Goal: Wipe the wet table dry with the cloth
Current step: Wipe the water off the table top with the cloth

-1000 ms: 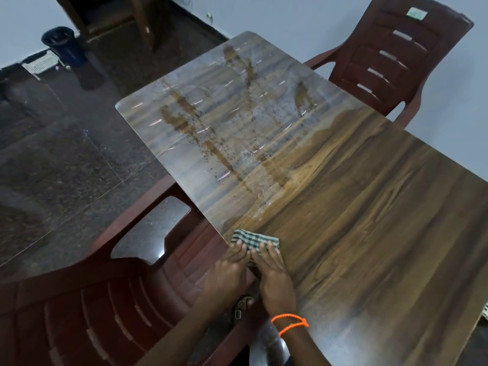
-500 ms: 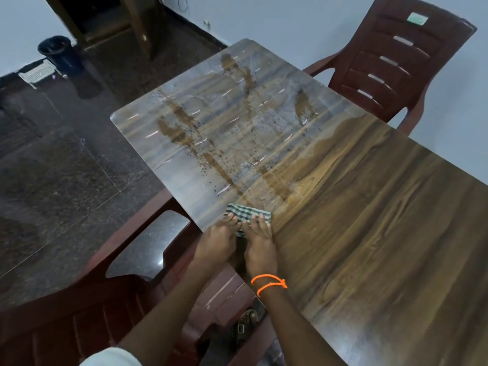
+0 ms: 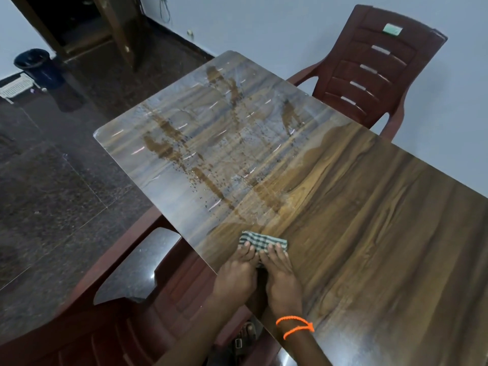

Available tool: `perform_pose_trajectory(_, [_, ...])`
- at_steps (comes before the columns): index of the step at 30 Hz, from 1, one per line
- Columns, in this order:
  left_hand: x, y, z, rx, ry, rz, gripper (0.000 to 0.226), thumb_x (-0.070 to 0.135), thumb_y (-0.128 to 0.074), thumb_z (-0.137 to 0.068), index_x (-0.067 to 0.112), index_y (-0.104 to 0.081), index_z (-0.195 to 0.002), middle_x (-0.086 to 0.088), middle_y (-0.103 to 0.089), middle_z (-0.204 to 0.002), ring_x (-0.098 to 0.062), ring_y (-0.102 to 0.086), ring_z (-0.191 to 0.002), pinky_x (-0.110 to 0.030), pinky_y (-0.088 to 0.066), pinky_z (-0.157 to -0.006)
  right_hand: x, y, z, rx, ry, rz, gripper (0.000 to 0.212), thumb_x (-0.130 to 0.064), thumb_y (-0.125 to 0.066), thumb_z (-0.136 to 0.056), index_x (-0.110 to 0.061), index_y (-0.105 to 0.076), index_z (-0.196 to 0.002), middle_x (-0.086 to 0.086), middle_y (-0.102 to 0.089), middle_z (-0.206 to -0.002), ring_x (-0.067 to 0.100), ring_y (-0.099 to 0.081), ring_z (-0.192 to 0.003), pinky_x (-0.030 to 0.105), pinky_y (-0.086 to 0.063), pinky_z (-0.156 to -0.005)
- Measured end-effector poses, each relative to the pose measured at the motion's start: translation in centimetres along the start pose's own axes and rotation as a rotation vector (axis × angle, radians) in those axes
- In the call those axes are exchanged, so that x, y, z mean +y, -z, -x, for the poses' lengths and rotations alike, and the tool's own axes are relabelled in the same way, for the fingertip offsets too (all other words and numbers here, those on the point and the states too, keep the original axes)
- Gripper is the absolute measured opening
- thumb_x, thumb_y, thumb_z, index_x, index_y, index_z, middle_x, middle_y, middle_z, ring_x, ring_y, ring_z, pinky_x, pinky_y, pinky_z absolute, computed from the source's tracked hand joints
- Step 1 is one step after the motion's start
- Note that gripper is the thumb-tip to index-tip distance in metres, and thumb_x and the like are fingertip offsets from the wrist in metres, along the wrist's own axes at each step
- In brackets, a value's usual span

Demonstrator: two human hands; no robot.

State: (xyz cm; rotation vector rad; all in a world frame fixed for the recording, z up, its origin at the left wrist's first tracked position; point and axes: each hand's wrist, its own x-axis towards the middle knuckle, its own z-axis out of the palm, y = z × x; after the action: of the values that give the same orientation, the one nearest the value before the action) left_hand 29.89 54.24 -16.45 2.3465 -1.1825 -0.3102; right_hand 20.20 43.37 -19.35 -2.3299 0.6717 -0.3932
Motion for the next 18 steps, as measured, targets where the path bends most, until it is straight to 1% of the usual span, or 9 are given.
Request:
perform_pose_trajectory(2, [0.1, -0.1, -3.0, -0.016, -0.001, 0.004, 0.04, 0.016, -0.054, -0.083, 0.014, -0.067, -0.121, -0.005, -0.064, -0.128, -0.02, -0.051, -0.129, -0.036, -0.049, -0.1, 0.8, 0.3, -2.4, 0.038, -0.054, 0.018, 0.055, 0.004, -0.046, -0.078, -0.016, -0.062, -0.126, 0.002, -0.048, -0.141, 0.019, -0.033, -0.139, 0.04, -0.022, -0.114])
perform_pose_trajectory(5, [-1.3, 0.5, -6.3, -0.034, -0.028, -0.045, 0.04, 0.018, -0.049, -0.089, 0.016, -0.065, -0.125, -0.003, -0.059, -0.135, -0.018, -0.047, -0.133, -0.036, -0.047, -0.101, 0.6, -0.4, -5.9, 0.057, -0.108, 0.017, 0.058, 0.008, -0.044, -0.073, -0.013, -0.064, -0.123, 0.01, -0.052, -0.138, 0.027, -0.037, -0.137, 0.04, -0.022, -0.114])
perform_pose_trajectory(8, [-4.1, 1.7, -7.7, -0.033, 0.008, -0.067, 0.042, 0.02, -0.05, -0.09, 0.021, -0.062, -0.129, 0.001, -0.055, -0.139, -0.014, -0.045, -0.134, -0.034, -0.042, -0.107, -0.8, -2.2, -8.5, 0.008, -0.092, 0.015, 0.063, 0.011, -0.045, -0.069, -0.014, -0.064, -0.124, 0.012, -0.052, -0.138, 0.025, -0.032, -0.14, 0.044, -0.022, -0.115])
perform_pose_trajectory(10, [-5.4, 2.5, -7.7, -0.026, 0.059, -0.062, 0.043, 0.021, -0.049, -0.088, 0.023, -0.062, -0.129, 0.001, -0.055, -0.14, -0.015, -0.045, -0.134, -0.039, -0.045, -0.104, -1.3, -3.3, -9.5, -0.032, -0.043, 0.041, 0.064, 0.015, -0.05, -0.07, -0.015, -0.062, -0.125, 0.01, -0.051, -0.14, 0.023, -0.027, -0.142, 0.043, -0.018, -0.116])
perform_pose_trajectory(12, [-5.6, 3.0, -6.5, 0.02, 0.096, -0.029, 0.039, 0.014, -0.056, -0.085, 0.019, -0.067, -0.122, -0.004, -0.062, -0.131, -0.021, -0.052, -0.128, -0.04, -0.049, -0.1, -1.9, -4.3, -9.2, -0.068, -0.002, 0.056, 0.061, 0.015, -0.054, -0.073, -0.015, -0.062, -0.126, 0.008, -0.05, -0.142, 0.02, -0.024, -0.143, 0.041, -0.015, -0.117])
perform_pose_trajectory(14, [-5.0, 3.0, -4.4, 0.089, 0.104, -0.006, 0.035, 0.005, -0.062, -0.079, 0.015, -0.072, -0.111, -0.007, -0.069, -0.116, -0.026, -0.061, -0.115, -0.036, -0.051, -0.093, -2.6, -4.5, -7.5, -0.077, 0.04, 0.03, 0.057, 0.013, -0.056, -0.075, -0.013, -0.062, -0.125, 0.007, -0.051, -0.141, 0.019, -0.023, -0.143, 0.04, -0.015, -0.117])
perform_pose_trajectory(15, [-4.5, 2.9, -3.5, 0.109, 0.104, 0.008, 0.035, 0.003, -0.063, -0.078, 0.014, -0.072, -0.11, -0.007, -0.07, -0.112, -0.026, -0.062, -0.111, -0.036, -0.051, -0.094, -2.7, -4.3, -6.5, -0.071, 0.061, 0.004, 0.055, 0.013, -0.056, -0.076, -0.013, -0.062, -0.125, 0.006, -0.051, -0.141, 0.02, -0.025, -0.143, 0.04, -0.015, -0.117])
perform_pose_trajectory(16, [-3.9, 2.5, -2.7, 0.12, 0.101, 0.021, 0.038, 0.002, -0.064, -0.077, 0.015, -0.072, -0.112, -0.006, -0.07, -0.113, -0.025, -0.061, -0.113, -0.036, -0.049, -0.098, -2.6, -3.8, -5.5, -0.062, 0.079, -0.019, 0.055, 0.013, -0.054, -0.076, -0.012, -0.062, -0.125, 0.006, -0.051, -0.14, 0.02, -0.026, -0.142, 0.04, -0.017, -0.117])
perform_pose_trajectory(18, [-2.8, 1.2, -1.9, 0.107, 0.098, 0.042, 0.045, 0.004, -0.066, -0.077, 0.015, -0.068, -0.121, -0.004, -0.066, -0.123, -0.018, -0.055, -0.123, -0.034, -0.041, -0.108, -1.4, -2.5, -4.0, -0.035, 0.092, -0.044, 0.056, 0.01, -0.052, -0.076, -0.013, -0.062, -0.126, 0.005, -0.052, -0.14, 0.02, -0.029, -0.141, 0.04, -0.018, -0.116])
